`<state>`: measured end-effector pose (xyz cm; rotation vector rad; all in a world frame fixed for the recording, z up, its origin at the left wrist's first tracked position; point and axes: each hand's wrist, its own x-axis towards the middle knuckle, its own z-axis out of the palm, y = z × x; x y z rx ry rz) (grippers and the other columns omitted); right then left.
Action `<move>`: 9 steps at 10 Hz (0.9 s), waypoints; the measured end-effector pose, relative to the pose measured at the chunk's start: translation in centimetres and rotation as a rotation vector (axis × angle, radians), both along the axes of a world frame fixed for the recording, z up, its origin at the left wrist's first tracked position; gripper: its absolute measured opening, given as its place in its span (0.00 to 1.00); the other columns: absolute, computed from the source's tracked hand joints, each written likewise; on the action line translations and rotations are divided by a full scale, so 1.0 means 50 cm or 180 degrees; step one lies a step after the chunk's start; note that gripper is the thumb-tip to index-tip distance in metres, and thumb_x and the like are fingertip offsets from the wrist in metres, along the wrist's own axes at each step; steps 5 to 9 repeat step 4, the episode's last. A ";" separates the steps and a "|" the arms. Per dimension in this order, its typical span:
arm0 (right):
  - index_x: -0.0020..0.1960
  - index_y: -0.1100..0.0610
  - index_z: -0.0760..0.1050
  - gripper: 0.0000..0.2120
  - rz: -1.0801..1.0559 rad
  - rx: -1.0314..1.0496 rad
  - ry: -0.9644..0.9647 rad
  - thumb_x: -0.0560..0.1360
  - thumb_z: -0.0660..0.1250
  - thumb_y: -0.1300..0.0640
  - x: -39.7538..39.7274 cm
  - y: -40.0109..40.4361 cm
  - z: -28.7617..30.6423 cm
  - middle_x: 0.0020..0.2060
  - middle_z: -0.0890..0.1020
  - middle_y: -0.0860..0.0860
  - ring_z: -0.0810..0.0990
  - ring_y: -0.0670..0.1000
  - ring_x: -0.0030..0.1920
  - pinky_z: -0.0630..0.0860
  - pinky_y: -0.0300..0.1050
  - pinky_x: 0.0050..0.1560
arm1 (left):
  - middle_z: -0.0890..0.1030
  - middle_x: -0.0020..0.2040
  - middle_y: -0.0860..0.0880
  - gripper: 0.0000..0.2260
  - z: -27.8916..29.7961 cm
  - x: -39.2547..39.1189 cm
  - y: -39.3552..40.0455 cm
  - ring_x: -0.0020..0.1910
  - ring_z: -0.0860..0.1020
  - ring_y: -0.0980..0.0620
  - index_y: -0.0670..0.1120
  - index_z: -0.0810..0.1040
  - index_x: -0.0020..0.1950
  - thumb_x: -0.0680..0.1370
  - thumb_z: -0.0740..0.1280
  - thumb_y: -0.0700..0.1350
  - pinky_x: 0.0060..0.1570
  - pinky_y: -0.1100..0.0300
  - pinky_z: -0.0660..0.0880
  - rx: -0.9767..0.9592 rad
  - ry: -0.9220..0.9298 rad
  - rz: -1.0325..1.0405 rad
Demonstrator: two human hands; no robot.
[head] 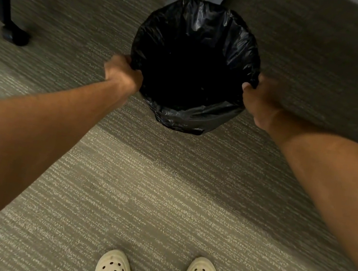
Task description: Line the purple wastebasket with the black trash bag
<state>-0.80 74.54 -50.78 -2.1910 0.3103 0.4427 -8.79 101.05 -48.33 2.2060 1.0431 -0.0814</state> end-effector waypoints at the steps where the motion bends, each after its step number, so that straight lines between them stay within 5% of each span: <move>1: 0.75 0.58 0.61 0.25 0.0278 -0.0139 -0.0201 0.80 0.60 0.55 -0.018 0.001 0.020 0.70 0.71 0.57 0.70 0.57 0.70 0.69 0.51 0.69 | 0.81 0.44 0.47 0.11 0.027 -0.012 -0.005 0.33 0.77 0.54 0.41 0.79 0.59 0.78 0.63 0.41 0.25 0.73 0.70 0.0060 -0.0061 -0.0193; 2: 0.78 0.58 0.52 0.31 0.0572 -0.0333 -0.0357 0.80 0.60 0.51 -0.038 0.001 0.046 0.75 0.64 0.59 0.63 0.58 0.74 0.62 0.51 0.73 | 0.80 0.53 0.44 0.16 0.055 -0.032 -0.017 0.41 0.79 0.48 0.43 0.75 0.64 0.78 0.63 0.48 0.39 0.67 0.75 0.0106 -0.0098 -0.0410; 3: 0.79 0.59 0.45 0.35 0.1102 -0.0820 -0.0579 0.81 0.58 0.47 -0.076 -0.003 0.086 0.79 0.50 0.59 0.47 0.57 0.78 0.48 0.49 0.76 | 0.71 0.71 0.41 0.26 0.084 -0.062 -0.035 0.64 0.74 0.41 0.44 0.64 0.74 0.79 0.62 0.53 0.65 0.56 0.71 0.0302 0.0036 -0.1073; 4: 0.79 0.57 0.41 0.37 0.1415 -0.1260 -0.0763 0.80 0.55 0.43 -0.117 -0.004 0.123 0.79 0.43 0.56 0.41 0.56 0.78 0.44 0.52 0.76 | 0.50 0.79 0.41 0.34 0.114 -0.095 -0.066 0.77 0.52 0.44 0.42 0.49 0.79 0.80 0.59 0.55 0.74 0.52 0.56 0.0732 0.0040 -0.2101; 9: 0.79 0.57 0.41 0.37 0.1415 -0.1260 -0.0763 0.80 0.55 0.43 -0.117 -0.004 0.123 0.79 0.43 0.56 0.41 0.56 0.78 0.44 0.52 0.76 | 0.50 0.79 0.41 0.34 0.114 -0.095 -0.066 0.77 0.52 0.44 0.42 0.49 0.79 0.80 0.59 0.55 0.74 0.52 0.56 0.0732 0.0040 -0.2101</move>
